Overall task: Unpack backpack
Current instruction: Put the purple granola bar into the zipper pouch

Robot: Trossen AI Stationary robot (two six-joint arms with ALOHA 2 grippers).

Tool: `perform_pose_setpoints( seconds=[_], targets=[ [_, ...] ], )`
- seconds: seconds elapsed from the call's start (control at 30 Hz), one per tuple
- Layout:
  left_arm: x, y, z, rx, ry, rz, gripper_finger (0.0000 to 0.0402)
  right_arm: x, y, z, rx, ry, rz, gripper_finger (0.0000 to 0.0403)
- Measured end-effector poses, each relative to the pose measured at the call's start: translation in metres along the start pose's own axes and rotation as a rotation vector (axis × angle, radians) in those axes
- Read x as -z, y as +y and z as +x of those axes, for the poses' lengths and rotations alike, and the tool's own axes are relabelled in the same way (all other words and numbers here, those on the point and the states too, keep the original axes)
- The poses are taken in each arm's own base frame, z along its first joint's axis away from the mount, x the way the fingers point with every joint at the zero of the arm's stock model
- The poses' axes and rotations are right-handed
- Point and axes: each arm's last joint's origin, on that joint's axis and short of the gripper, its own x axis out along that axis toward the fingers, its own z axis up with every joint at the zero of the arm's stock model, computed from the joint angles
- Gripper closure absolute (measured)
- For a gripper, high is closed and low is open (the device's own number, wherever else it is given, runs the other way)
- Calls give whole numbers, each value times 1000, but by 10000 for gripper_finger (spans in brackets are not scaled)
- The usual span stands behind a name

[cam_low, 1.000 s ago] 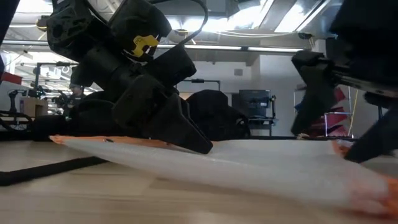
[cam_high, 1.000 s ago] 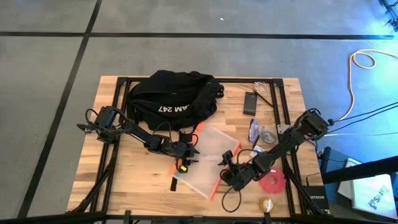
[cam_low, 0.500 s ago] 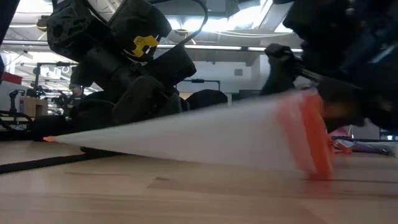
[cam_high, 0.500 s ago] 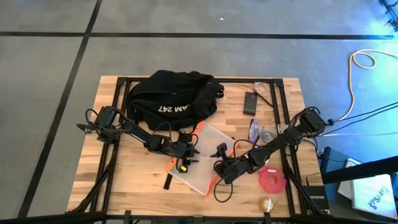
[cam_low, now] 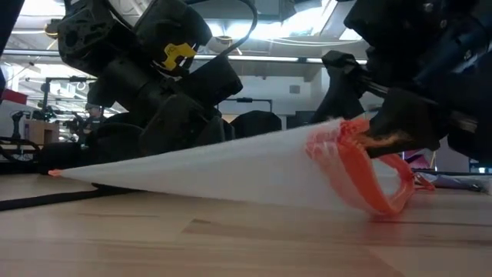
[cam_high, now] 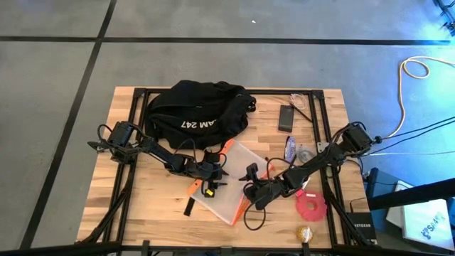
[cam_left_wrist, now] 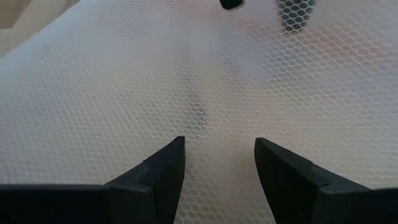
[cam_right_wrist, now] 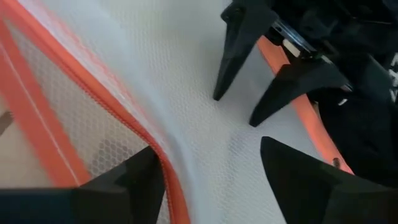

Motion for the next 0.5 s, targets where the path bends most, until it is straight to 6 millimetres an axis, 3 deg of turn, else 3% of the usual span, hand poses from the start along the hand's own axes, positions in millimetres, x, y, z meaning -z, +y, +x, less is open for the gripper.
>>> perform_pose_setpoints(
  seconds=[0.13,0.33,0.5],
  targets=[
    [-10,-10,-4,-42,-95,69,225,0,0,0,-1,-3,2,216],
    [-29,-19,-21,-242,-177,128,225,-3,0,0,4,-30,18,264],
    [-42,-31,-32,-131,-244,114,225,-5,-2,0,33,-41,26,294]
  ],
)
